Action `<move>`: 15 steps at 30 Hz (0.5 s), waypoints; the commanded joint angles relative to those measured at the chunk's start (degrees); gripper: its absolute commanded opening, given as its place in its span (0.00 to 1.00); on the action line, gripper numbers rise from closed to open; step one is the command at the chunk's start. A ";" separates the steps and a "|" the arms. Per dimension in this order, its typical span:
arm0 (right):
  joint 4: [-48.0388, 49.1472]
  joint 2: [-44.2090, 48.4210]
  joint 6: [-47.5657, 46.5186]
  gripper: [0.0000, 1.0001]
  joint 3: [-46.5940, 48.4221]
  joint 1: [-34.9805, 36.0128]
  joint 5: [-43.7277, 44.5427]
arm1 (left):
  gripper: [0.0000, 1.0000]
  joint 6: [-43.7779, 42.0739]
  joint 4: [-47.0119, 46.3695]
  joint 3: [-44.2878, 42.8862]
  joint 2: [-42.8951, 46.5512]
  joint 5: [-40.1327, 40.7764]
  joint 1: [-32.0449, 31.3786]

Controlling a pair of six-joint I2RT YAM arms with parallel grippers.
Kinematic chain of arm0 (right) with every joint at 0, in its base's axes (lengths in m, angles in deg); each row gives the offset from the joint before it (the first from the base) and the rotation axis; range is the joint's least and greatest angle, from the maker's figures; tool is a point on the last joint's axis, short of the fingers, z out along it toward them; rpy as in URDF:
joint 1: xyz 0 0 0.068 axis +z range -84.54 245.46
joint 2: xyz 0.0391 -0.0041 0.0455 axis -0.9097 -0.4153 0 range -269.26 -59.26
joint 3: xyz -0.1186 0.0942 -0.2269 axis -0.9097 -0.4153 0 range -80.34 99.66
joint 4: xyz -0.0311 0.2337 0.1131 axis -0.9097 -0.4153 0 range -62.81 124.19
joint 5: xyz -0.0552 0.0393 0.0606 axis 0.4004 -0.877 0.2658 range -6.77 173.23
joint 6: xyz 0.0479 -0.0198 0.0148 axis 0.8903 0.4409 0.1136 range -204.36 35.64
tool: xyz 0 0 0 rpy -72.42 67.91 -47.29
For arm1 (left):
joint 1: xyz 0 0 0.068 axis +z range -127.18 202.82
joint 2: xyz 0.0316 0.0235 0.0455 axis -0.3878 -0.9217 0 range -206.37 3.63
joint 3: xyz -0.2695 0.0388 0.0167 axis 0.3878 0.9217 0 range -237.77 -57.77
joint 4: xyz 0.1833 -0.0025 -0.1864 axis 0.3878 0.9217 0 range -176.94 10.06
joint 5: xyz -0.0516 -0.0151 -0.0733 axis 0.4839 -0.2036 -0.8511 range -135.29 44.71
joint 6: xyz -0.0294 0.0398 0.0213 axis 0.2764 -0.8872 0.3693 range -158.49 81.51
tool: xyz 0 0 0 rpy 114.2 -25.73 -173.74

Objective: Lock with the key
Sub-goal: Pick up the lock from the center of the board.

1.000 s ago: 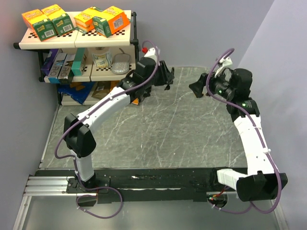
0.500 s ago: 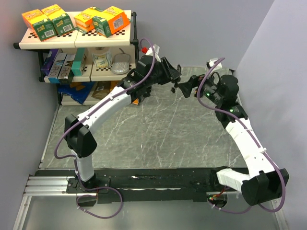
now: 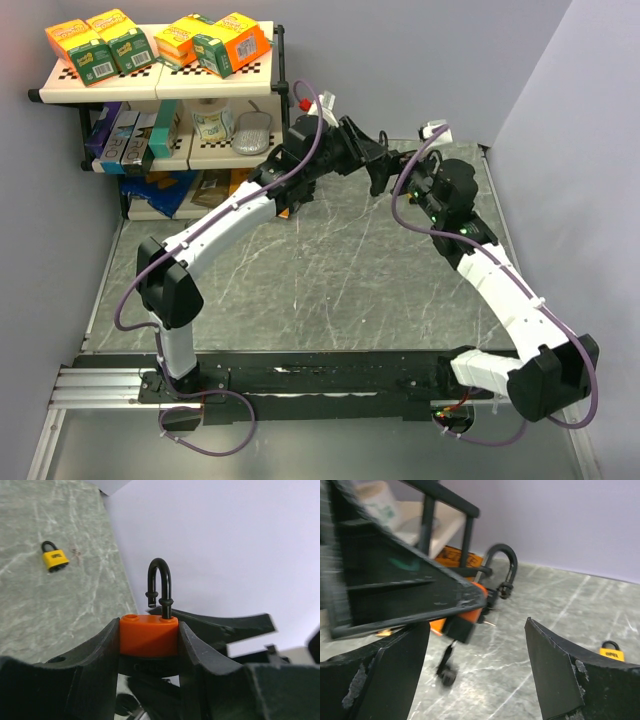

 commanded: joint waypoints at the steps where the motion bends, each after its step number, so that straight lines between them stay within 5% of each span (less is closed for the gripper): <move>1: 4.30 -0.85 -1.42 0.82 0.39 0.62 5.51 | 0.03 3.04 -7.92 -1.61 0.77 -3.88 -0.70; 15: 10.71 -2.78 -4.14 0.69 -0.32 2.12 12.54 | 0.01 9.37 -7.92 3.40 1.91 -6.61 -1.40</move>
